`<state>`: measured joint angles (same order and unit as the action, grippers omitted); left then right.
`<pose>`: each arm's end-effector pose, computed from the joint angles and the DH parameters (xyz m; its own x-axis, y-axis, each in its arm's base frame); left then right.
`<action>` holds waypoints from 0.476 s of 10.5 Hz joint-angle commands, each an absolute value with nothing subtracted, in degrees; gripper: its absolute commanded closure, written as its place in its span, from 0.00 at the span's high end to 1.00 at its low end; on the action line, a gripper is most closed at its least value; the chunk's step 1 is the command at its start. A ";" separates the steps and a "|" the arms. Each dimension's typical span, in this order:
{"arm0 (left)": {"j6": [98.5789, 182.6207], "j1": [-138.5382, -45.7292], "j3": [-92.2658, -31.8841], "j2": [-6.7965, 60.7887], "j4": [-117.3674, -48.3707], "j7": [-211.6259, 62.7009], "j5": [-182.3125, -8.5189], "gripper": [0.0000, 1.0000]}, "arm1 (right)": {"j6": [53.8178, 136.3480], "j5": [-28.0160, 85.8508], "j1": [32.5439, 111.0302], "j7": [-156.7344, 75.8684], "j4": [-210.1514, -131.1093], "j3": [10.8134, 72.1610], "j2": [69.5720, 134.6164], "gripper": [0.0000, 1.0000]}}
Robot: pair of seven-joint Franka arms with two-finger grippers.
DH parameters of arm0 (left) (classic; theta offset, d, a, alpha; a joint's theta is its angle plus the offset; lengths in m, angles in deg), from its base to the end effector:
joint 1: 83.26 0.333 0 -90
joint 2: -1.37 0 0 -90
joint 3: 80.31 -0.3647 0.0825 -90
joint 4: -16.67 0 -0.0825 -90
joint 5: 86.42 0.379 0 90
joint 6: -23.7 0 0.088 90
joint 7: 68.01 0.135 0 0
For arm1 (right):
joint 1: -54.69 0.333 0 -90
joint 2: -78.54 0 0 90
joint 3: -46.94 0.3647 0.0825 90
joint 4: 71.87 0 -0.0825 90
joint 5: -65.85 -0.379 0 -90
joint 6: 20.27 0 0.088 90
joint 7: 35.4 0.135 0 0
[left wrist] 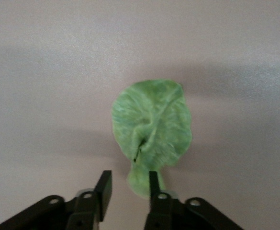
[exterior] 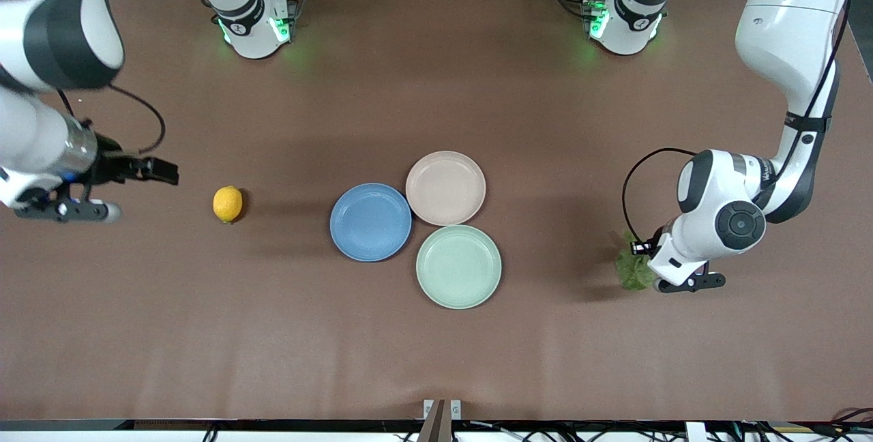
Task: Pick lemon and lettuce from blue and beige plates
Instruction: 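Open both grippers and raise them away from the lemon and lettuce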
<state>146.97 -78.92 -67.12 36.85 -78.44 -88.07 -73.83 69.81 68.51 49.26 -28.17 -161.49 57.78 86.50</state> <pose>0.6885 -0.0733 0.2617 0.9908 0.1016 -0.0890 0.0954 -0.9929 -0.0714 0.5865 0.0420 0.5706 0.9917 -0.0308 -0.1245 -0.0266 -0.9990 0.0359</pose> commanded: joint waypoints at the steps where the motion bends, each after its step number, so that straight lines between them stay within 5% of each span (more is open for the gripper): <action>1: 147.10 -77.99 -66.95 37.33 -75.97 -87.17 -72.10 1.00 | 68.50 69.02 51.43 -27.58 -163.37 57.05 80.49 1.00; 5: 144.04 -77.46 -66.87 31.19 -74.30 -86.82 -72.10 1.00 | 67.27 68.93 53.97 -27.40 -163.28 54.94 78.37 1.00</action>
<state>146.64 -77.86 -67.20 34.93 -73.72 -87.89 -73.66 67.17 68.51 51.92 -28.00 -161.71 56.47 79.53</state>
